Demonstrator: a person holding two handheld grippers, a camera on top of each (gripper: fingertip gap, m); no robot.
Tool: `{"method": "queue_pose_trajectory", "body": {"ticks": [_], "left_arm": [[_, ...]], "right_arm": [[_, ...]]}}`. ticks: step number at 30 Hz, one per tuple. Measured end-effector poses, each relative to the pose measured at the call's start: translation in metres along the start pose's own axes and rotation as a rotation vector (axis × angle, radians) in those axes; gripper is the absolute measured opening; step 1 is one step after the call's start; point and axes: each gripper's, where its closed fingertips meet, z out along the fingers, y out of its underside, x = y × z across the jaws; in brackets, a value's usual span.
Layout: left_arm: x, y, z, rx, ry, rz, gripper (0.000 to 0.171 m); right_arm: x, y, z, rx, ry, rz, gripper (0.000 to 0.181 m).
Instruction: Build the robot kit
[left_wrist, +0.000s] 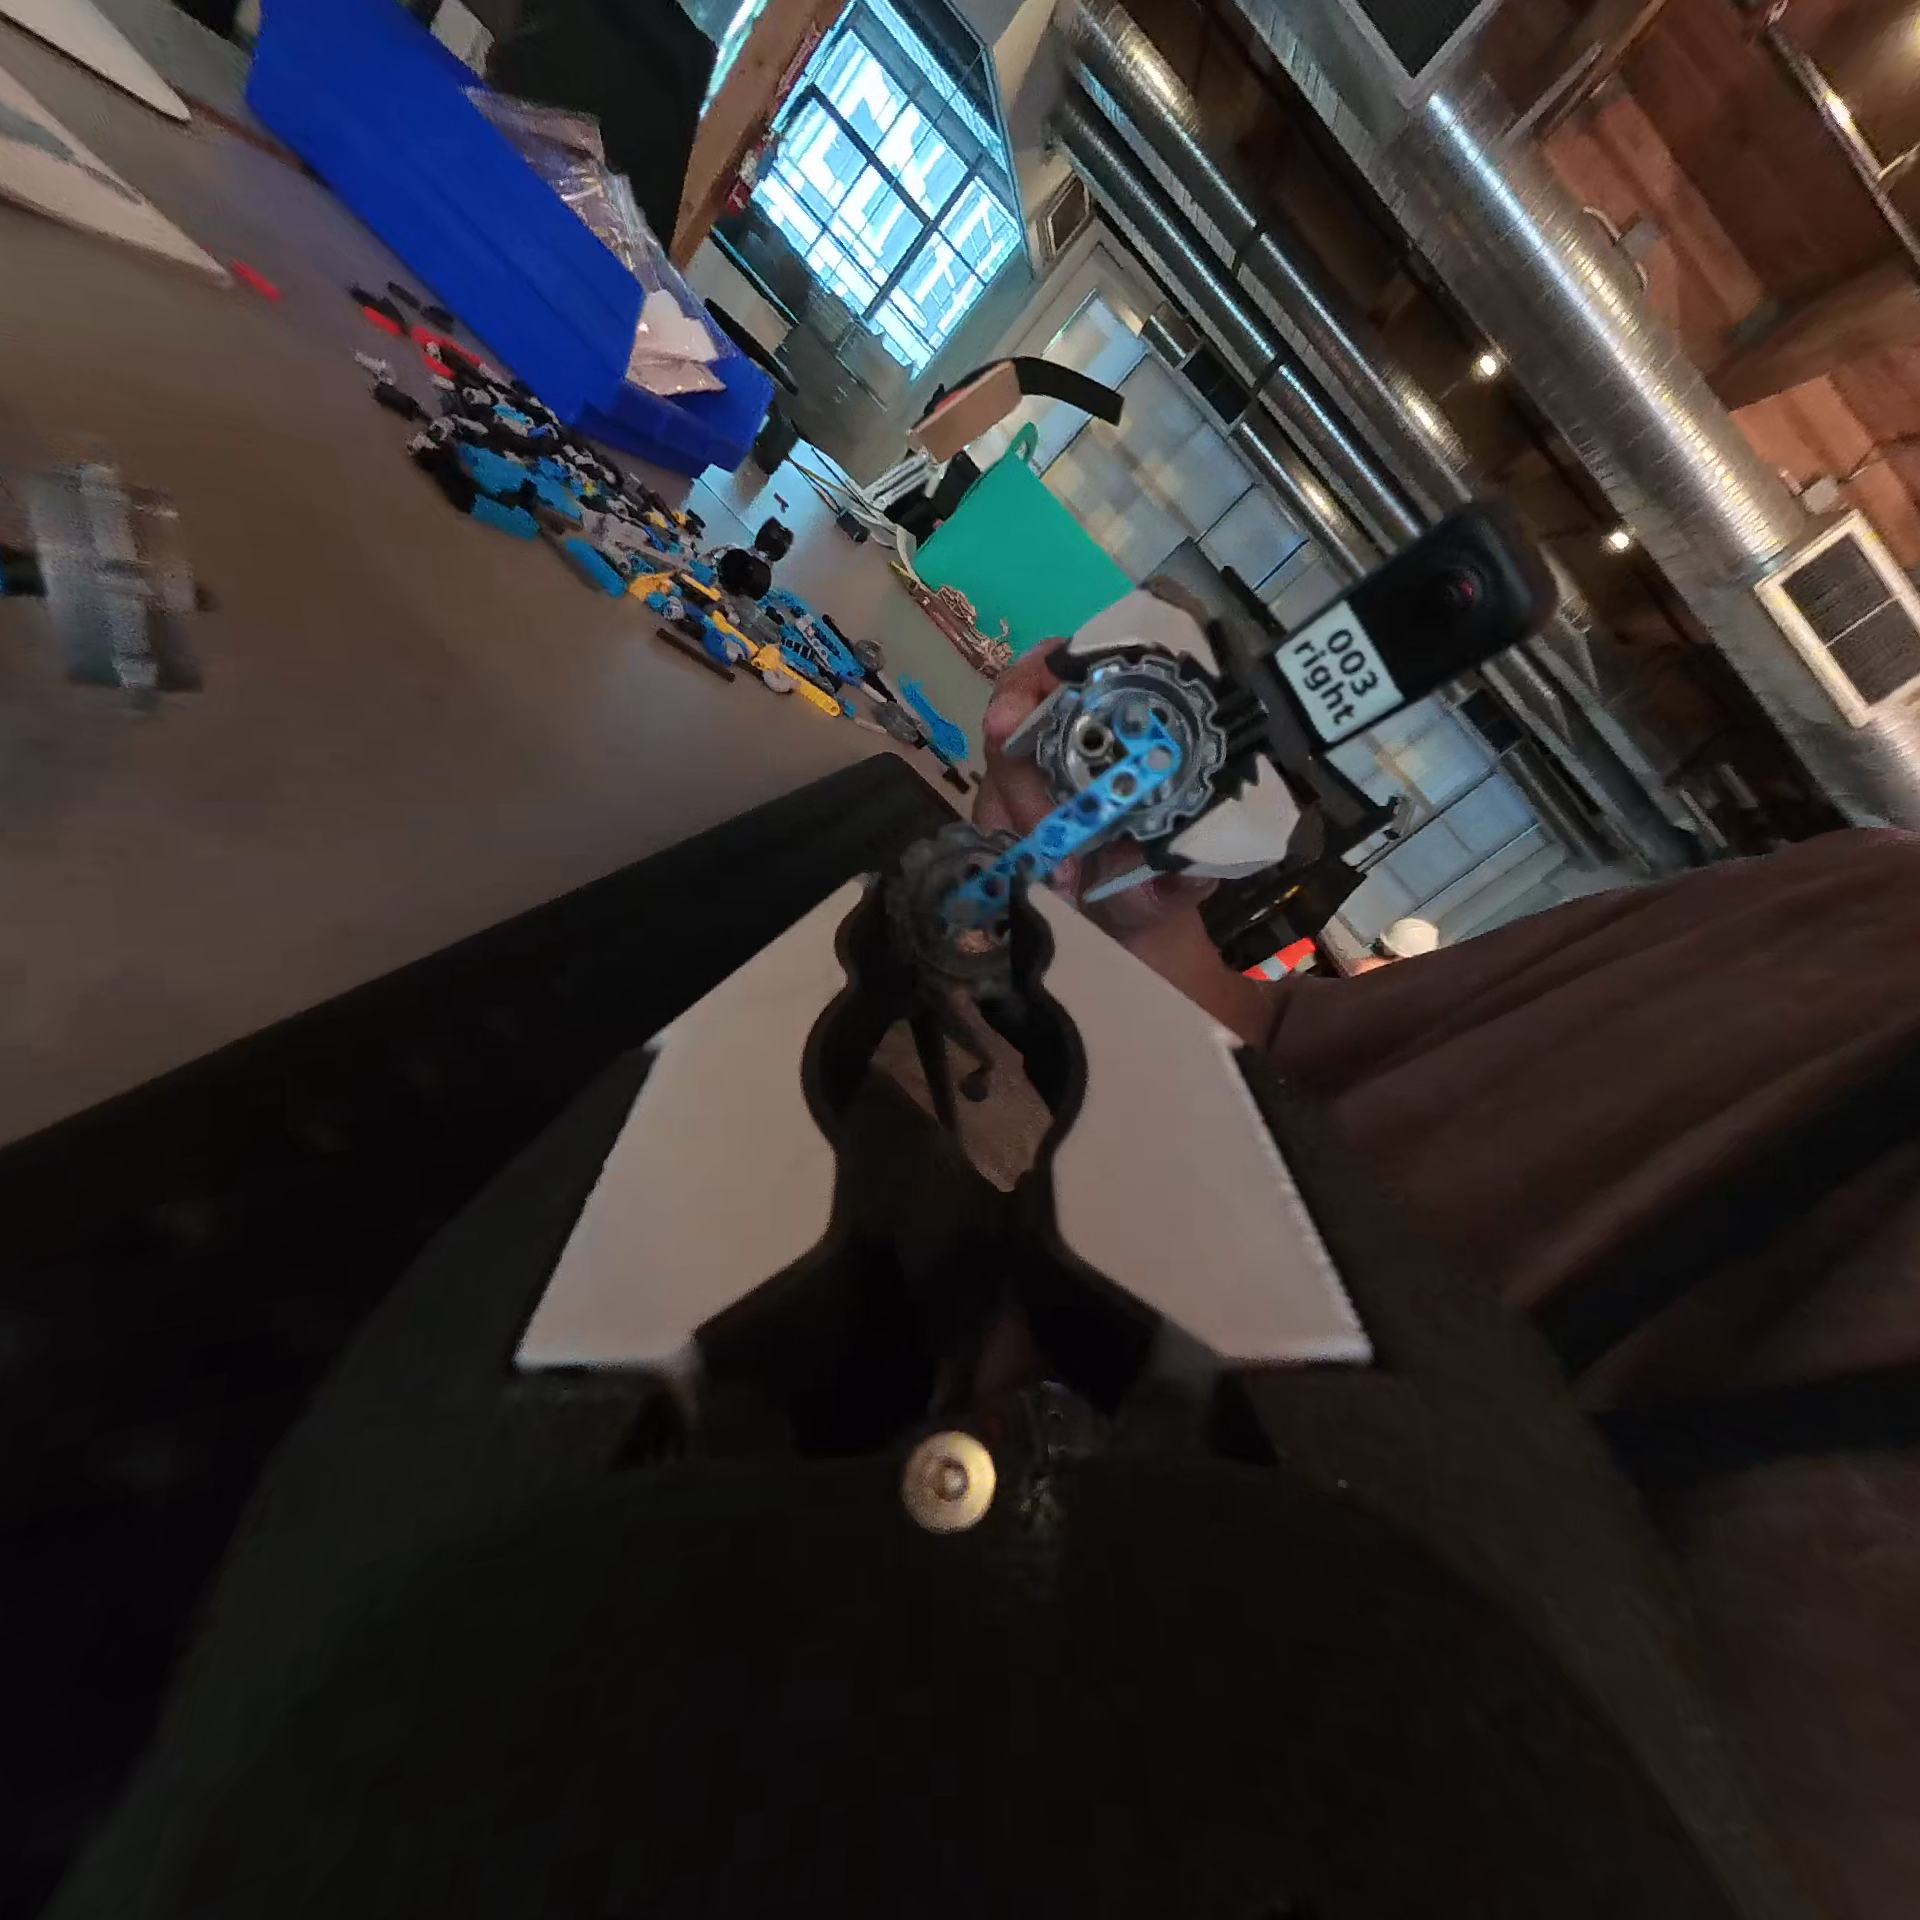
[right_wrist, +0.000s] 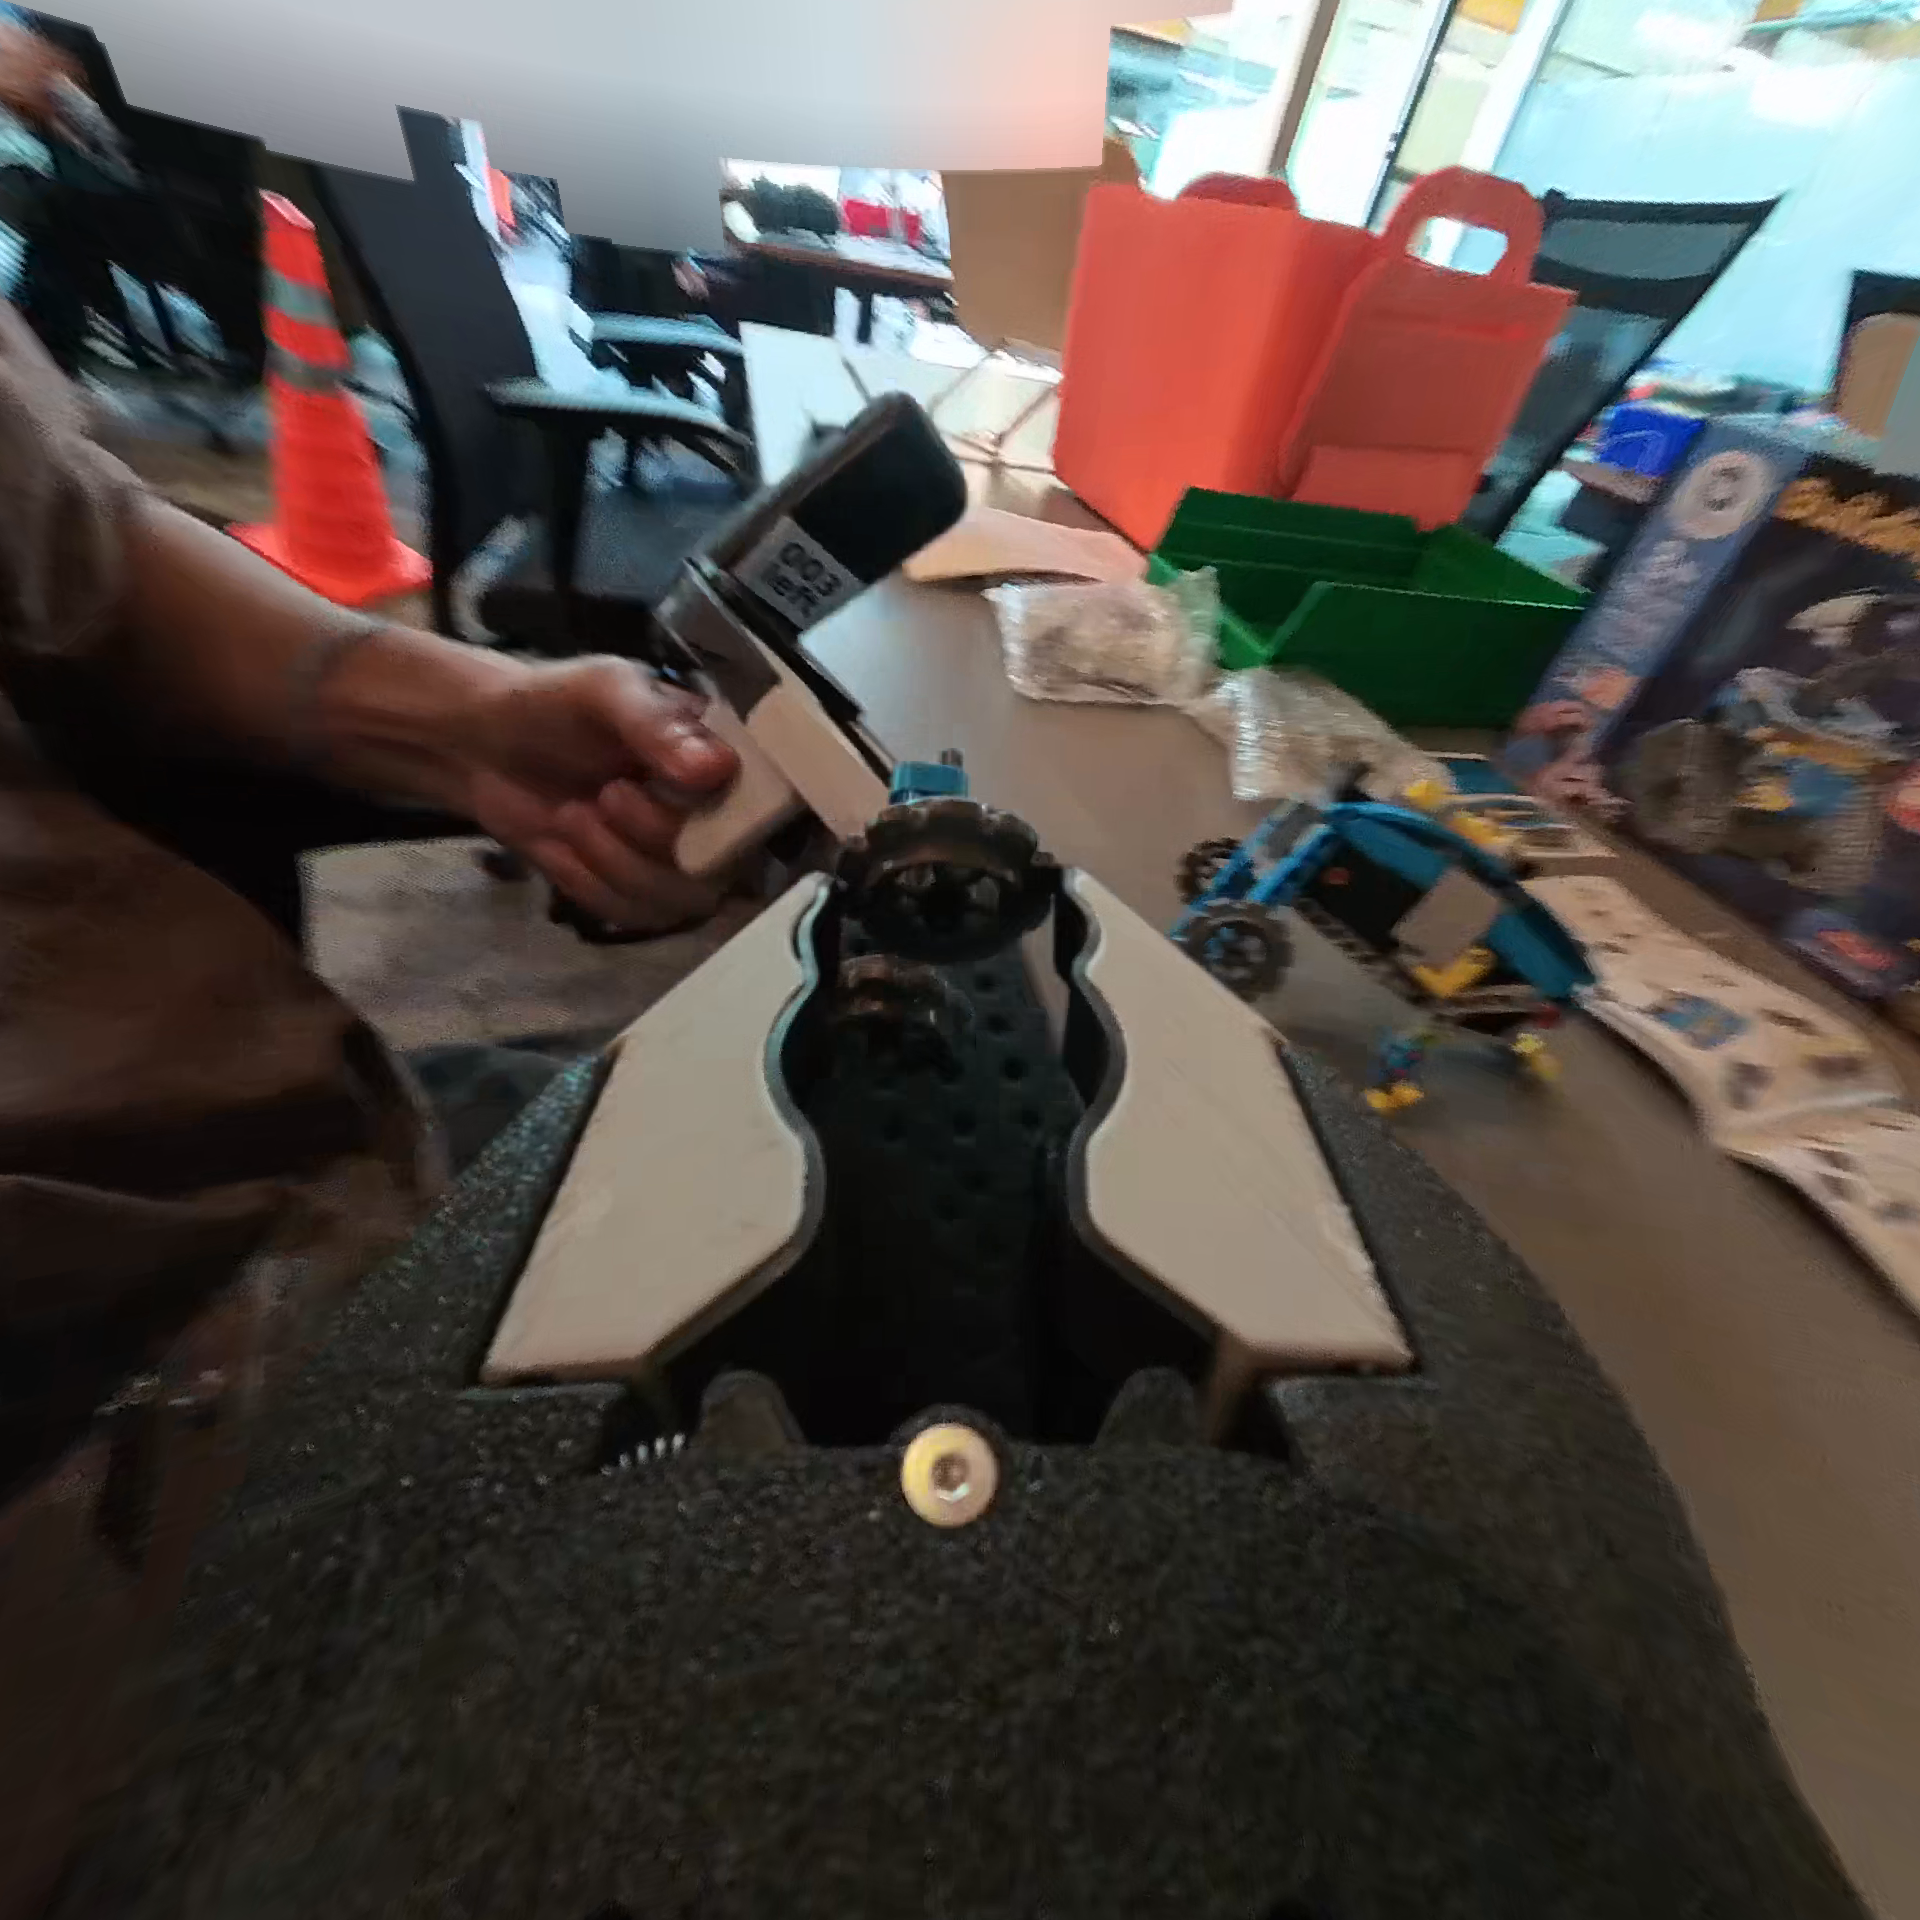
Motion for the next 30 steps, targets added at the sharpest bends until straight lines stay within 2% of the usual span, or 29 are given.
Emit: {"method": "queue_pose_trajectory", "body": {"ticks": [3,6,9,12,15,17,20,25,28,30], "left_arm": [[-0.013,-0.008,0.0,0.005,0.002,-0.003,0.031],[-0.024,-0.021,0.003,0.015,-0.075,0.094,0.038],[-0.04,-0.037,0.003,-0.009,-0.207,0.24,0.041],[-0.046,-0.052,0.0,-0.017,-0.218,0.32,0.045],[-0.049,-0.051,0.004,-0.076,-0.111,0.233,0.05],[-0.053,-0.05,0.009,-0.098,-0.055,0.176,0.05],[-0.064,-0.055,0.015,-0.1,-0.053,0.105,0.03],[-0.086,-0.066,0.016,-0.07,-0.106,-0.002,0.027],[-0.089,-0.073,0.011,-0.02,-0.118,-0.02,0.011],[-0.09,-0.073,0.01,-0.014,-0.117,-0.026,0.011]], "right_arm": [[0.023,0.011,0.01,-0.099,0.123,-0.091,0.041],[0.039,0.023,0.025,-0.16,0.188,-0.07,0.041],[0.045,0.029,0.043,-0.15,0.149,0.067,0.042],[0.057,0.024,0.053,-0.079,0.057,0.277,0.041],[0.074,0.017,0.057,0.026,-0.052,0.531,0.041],[0.09,0.022,0.06,0.062,-0.072,0.635,0.041],[0.111,0.039,0.064,0.063,-0.024,0.697,0.041],[0.127,0.063,0.071,0.036,0.001,0.82,0.041],[0.123,0.07,0.076,-0.005,-0.014,0.826,0.041],[0.121,0.07,0.078,-0.014,-0.018,0.816,0.041]]}}
